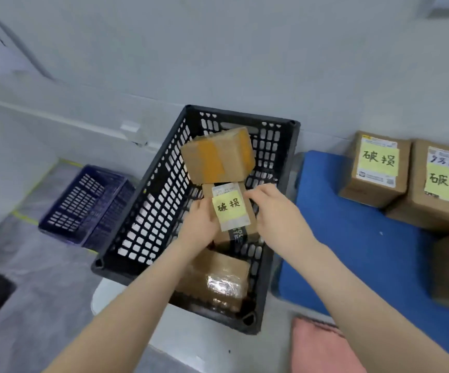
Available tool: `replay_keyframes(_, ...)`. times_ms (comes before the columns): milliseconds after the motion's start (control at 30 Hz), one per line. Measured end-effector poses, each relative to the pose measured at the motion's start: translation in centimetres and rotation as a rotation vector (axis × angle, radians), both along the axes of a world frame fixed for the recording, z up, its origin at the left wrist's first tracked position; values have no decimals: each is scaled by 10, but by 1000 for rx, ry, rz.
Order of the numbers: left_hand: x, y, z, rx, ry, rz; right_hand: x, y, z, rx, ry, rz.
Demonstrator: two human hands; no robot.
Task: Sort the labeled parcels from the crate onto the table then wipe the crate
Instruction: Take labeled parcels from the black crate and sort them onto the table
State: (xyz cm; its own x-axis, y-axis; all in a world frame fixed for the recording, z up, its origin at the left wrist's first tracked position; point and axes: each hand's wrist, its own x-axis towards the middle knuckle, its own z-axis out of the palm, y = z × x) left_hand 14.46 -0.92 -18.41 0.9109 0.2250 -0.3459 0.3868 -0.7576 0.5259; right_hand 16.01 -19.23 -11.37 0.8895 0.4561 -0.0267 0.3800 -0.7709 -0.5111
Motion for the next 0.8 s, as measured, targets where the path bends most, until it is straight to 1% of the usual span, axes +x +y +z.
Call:
replay_keyframes(100,14,16,-26,-44,44,-65,22,40,-25,-210,139,13)
replay_keyframes(133,18,18,-33,-62,41,-92,30,51,-33,-249,187,7)
replay_keyframes(200,25,18,-43,-98,20,-154,48,67,-48,-266,284,-23)
replay_keyframes(333,33,18,-60,-127,18,-236,69,80,-81,-310,392,-126)
replay_keyframes(433,35,23,-67,-98,9,-295,73,82,-97,-197,474,-212)
replay_keyframes(533,34,30,-67,-132,9,-286,69,81,-102,-79,525,-237)
replay_keyframes(667,34,34,-65,-245,-21,-225,62,81,-104,-53,510,-217)
replay_keyframes(733,33,37,-63,-240,-45,-220,60,82,-102,-56,476,-216)
replay_keyframes(800,31,41,-58,-192,-58,-216,57,83,-98,-53,448,-191)
